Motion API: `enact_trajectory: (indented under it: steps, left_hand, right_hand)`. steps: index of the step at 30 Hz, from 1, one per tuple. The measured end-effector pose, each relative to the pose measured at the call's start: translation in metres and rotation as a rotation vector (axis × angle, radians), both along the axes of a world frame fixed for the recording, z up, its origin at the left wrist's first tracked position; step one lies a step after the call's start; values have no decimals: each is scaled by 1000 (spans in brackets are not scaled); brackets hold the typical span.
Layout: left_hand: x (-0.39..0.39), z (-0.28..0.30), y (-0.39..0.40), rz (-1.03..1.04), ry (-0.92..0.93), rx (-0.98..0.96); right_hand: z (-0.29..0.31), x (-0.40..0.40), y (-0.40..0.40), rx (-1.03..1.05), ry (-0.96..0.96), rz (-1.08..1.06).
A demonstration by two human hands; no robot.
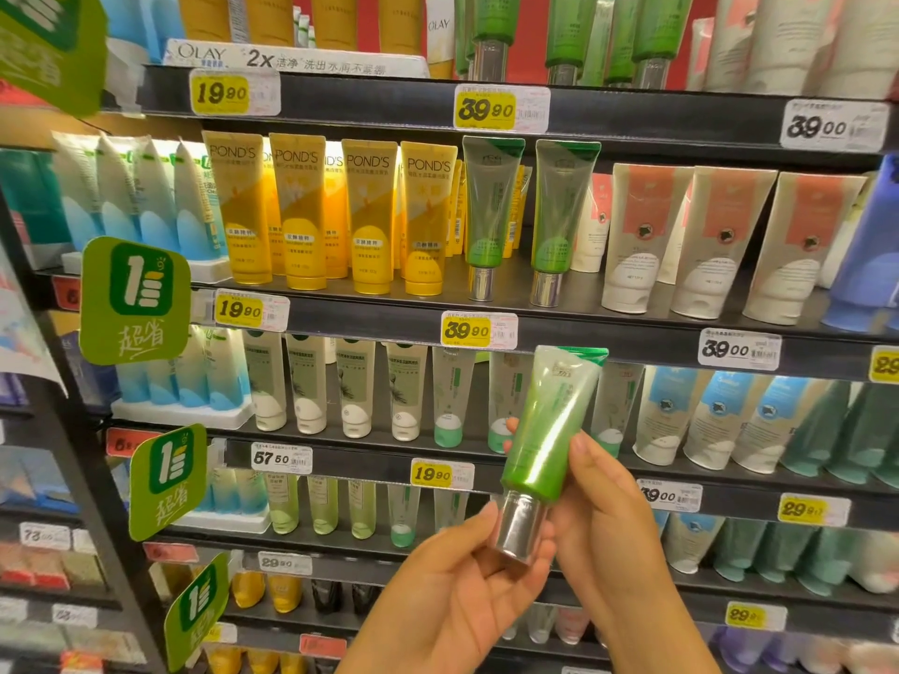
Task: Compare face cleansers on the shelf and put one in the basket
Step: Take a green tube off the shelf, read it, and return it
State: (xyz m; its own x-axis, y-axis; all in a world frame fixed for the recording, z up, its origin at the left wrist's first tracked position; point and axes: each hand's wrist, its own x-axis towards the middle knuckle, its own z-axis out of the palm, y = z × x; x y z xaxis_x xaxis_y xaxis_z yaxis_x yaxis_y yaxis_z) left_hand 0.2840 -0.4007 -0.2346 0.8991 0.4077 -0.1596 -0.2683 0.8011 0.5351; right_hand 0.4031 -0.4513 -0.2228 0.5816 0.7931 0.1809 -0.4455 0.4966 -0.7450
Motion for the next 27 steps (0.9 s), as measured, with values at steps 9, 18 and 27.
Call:
enact_trajectory:
  steps: [9,18,27]
  left_hand:
    - [2,-6,2,237,166,288]
    - [-1,-10,10,550,360,908]
    - [-7,-2,10,471,353,977]
  right_hand:
    - [0,2,1,-68,-77,-17]
    - [0,0,5,-165,-116,-18]
    - [5,-6,8,-156,-55,-34]
